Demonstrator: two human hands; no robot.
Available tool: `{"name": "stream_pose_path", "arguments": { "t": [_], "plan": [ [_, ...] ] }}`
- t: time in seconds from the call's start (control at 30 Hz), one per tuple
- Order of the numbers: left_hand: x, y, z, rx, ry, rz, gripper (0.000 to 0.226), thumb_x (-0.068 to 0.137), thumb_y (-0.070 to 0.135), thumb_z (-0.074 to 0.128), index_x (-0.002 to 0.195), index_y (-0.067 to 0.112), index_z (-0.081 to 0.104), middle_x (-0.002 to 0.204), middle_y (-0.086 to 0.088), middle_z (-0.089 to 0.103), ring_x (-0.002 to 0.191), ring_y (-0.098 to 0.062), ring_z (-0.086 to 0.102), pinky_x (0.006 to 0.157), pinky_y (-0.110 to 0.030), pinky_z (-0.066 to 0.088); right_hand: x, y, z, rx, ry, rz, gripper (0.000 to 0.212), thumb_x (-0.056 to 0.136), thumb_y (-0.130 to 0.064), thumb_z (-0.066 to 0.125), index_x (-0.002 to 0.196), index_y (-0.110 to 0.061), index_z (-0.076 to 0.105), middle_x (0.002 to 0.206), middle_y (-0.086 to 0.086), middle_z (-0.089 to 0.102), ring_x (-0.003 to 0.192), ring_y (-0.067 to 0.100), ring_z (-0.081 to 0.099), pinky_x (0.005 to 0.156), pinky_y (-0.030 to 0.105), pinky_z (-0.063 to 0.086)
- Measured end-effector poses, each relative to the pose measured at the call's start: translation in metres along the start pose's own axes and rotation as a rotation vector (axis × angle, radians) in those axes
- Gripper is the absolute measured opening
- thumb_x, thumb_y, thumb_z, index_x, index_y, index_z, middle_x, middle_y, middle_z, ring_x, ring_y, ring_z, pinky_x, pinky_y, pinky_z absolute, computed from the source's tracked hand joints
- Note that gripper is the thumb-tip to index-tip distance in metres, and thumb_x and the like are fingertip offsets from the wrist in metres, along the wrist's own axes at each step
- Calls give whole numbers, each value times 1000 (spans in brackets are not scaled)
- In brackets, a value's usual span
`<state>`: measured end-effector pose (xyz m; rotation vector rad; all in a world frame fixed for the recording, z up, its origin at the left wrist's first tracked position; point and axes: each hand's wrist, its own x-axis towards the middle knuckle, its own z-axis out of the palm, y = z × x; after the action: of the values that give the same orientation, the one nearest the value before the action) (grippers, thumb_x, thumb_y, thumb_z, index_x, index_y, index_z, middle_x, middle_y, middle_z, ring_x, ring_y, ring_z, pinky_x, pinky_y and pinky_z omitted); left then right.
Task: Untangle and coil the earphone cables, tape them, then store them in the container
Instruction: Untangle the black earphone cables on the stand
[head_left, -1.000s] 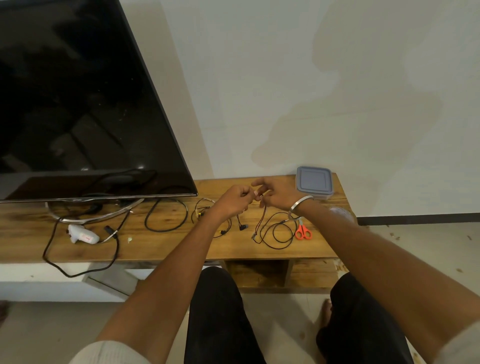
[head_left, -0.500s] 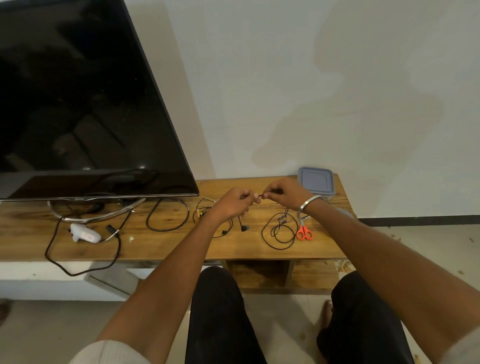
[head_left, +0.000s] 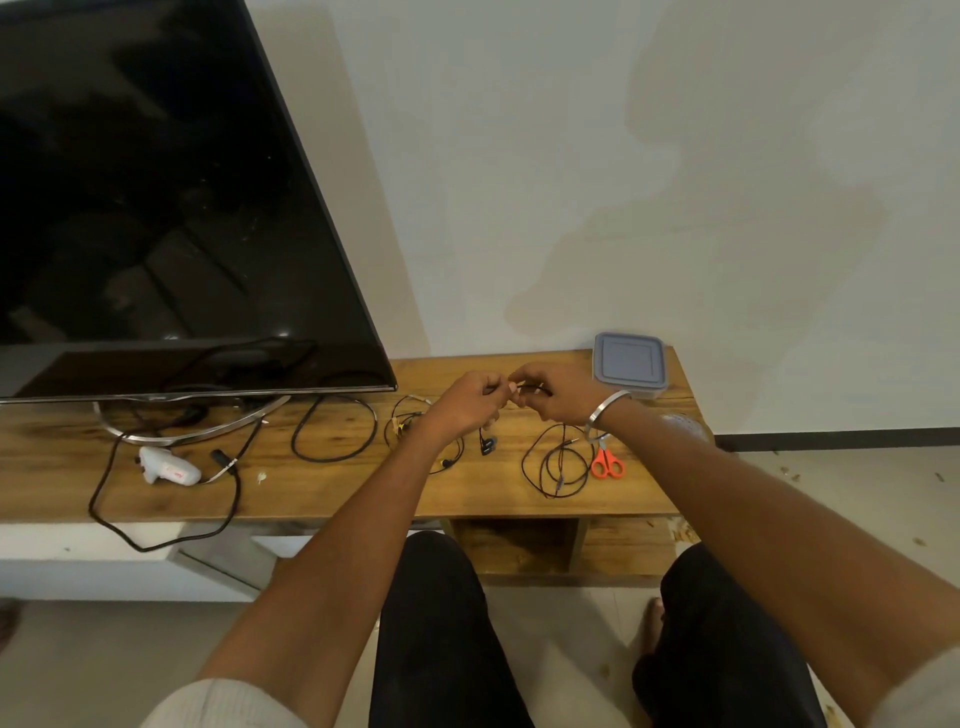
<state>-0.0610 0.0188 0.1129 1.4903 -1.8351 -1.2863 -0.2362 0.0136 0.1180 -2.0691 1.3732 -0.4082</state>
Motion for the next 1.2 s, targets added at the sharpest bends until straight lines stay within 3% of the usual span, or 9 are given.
{"name": "stream_pose_path", "arguments": {
  "t": [0.1, 0.23, 0.33, 0.43, 0.6, 0.7, 0.93, 1.07, 1.2],
  "plan": [
    [-1, -4, -2, 36, 12, -5, 26, 101, 28, 50, 85, 15, 66, 67, -4, 50, 55, -17, 46, 54, -27, 43, 1, -5, 0, -138, -21, -42, 27, 97, -21, 48, 119, -16, 62, 93, 3, 72, 76, 11, 60, 59, 14, 37],
    [-6, -7, -6, 53, -1, 1, 26, 100, 29, 50, 87, 17, 70, 68, -10, 48, 59, -21, 48, 61, -30, 43, -1, -5, -3, -303, 33, -97, 27, 97, -25, 46, 112, -15, 68, 100, 6, 71, 90, 22, 62, 75, 27, 44],
    [-11, -7, -10, 41, 5, -10, 28, 101, 27, 49, 96, 10, 70, 66, -6, 45, 57, -19, 48, 55, -27, 44, -1, 3, -6, -296, 104, -65, 26, 97, -26, 46, 107, -18, 69, 100, 4, 71, 91, 22, 63, 79, 33, 50],
    [-13, -9, -13, 26, 21, -36, 27, 101, 29, 49, 96, 13, 70, 65, -2, 45, 54, -16, 45, 48, -27, 37, -4, 9, -11, -286, 112, -11, 25, 97, -23, 47, 107, -16, 69, 98, 6, 71, 84, 19, 61, 74, 29, 46],
    [-11, -2, -7, 29, 21, -13, 28, 101, 29, 48, 97, 10, 69, 66, -3, 45, 56, -17, 47, 58, -35, 38, -6, 2, -3, -180, 74, -21, 31, 95, -21, 51, 125, -18, 55, 108, 5, 67, 93, 19, 61, 81, 28, 46],
    [-11, 1, -4, 29, 16, -4, 29, 101, 30, 49, 95, 9, 67, 65, -2, 47, 58, -19, 49, 61, -35, 39, -4, -8, 1, -212, 43, -74, 28, 96, -23, 49, 122, -16, 58, 104, 4, 68, 94, 20, 62, 77, 24, 43],
    [-15, -2, -13, 94, 1, 27, 28, 101, 32, 49, 98, 13, 70, 67, -3, 54, 49, -2, 52, 50, -18, 40, -3, -8, -3, -272, 109, -97, 27, 97, -27, 46, 108, -15, 68, 96, 5, 71, 89, 21, 62, 74, 30, 46],
    [-15, -10, -16, 116, -42, 16, 25, 100, 34, 49, 93, 21, 69, 71, -3, 60, 64, -9, 60, 65, -29, 46, -2, -2, -5, -220, 166, -62, 25, 96, -27, 48, 105, -16, 69, 95, 6, 71, 85, 20, 61, 75, 32, 47],
    [-15, -11, -16, 96, -86, -14, 26, 102, 29, 46, 94, 16, 67, 72, 0, 60, 70, -15, 59, 70, -28, 47, -4, 1, -8, -196, 207, -35, 25, 96, -28, 48, 104, -17, 69, 92, 8, 71, 82, 23, 63, 76, 35, 51]
  ]
}}
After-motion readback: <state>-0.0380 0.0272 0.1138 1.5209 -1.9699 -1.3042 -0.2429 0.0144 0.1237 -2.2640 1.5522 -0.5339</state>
